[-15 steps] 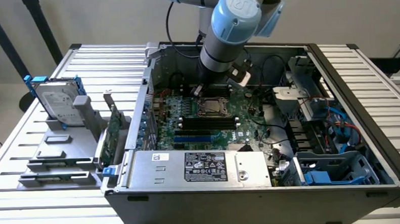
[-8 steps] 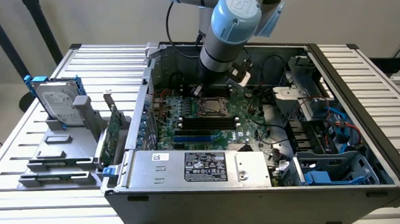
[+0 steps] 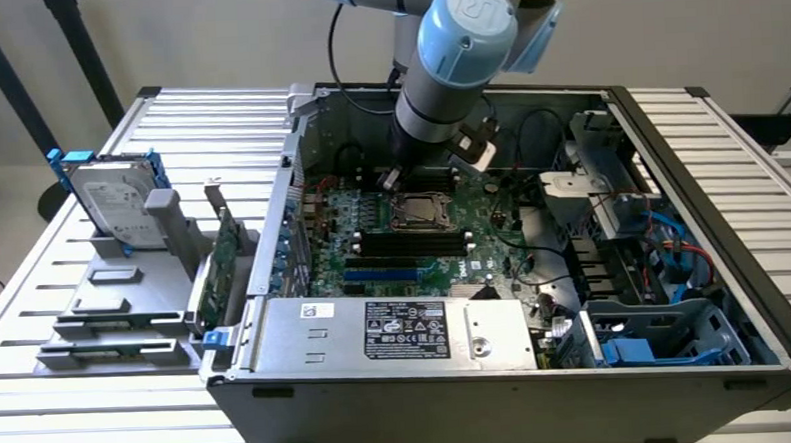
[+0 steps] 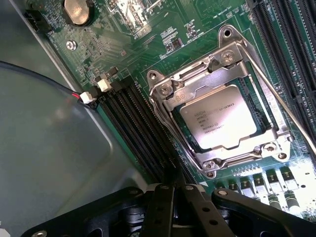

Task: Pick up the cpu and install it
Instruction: 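Install the second cpu locking lever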

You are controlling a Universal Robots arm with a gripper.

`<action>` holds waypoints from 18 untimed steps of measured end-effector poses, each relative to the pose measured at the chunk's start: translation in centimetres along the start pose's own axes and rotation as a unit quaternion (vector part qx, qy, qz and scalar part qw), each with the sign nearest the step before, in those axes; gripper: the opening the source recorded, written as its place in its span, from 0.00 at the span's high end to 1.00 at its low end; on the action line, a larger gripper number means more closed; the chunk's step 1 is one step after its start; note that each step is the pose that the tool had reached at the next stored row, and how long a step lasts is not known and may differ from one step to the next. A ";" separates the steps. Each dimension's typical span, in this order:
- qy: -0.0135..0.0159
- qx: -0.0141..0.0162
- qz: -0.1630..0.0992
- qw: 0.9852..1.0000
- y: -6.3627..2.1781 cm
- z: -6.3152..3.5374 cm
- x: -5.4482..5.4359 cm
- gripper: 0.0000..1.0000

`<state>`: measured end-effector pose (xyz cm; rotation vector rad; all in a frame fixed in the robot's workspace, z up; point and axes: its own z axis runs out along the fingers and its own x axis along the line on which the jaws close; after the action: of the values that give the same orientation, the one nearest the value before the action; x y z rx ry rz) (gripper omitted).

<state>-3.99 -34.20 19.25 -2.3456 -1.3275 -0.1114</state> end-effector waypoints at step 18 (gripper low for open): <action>-0.008 0.015 0.011 1.000 1.32 -4.63 -3.3 0.89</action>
<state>-3.98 -39.29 22.06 -2.3391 -1.3018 -0.0648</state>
